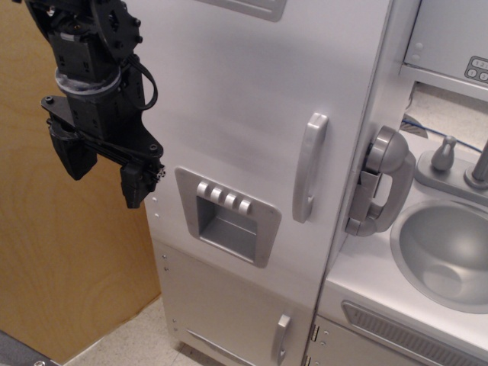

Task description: Open fridge

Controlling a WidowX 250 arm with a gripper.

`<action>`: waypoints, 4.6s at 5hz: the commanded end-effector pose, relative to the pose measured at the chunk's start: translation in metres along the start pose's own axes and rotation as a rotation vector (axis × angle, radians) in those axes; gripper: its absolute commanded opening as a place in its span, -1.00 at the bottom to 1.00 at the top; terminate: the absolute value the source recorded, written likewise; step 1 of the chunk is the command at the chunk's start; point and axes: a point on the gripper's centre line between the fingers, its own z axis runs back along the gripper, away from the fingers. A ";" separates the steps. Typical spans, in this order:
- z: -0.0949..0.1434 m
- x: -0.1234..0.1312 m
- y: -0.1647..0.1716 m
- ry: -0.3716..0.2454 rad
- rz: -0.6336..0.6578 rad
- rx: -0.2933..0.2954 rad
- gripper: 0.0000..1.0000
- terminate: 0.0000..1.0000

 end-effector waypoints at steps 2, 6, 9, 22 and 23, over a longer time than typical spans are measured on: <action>0.008 0.012 -0.025 -0.011 -0.005 -0.016 1.00 -1.00; 0.037 0.073 -0.110 -0.080 -0.037 -0.118 1.00 -1.00; 0.003 0.086 -0.131 -0.146 -0.021 -0.104 1.00 -1.00; 0.029 -0.015 -0.126 0.032 -0.160 -0.156 1.00 -1.00; 0.030 -0.010 -0.153 0.003 -0.182 -0.169 1.00 -1.00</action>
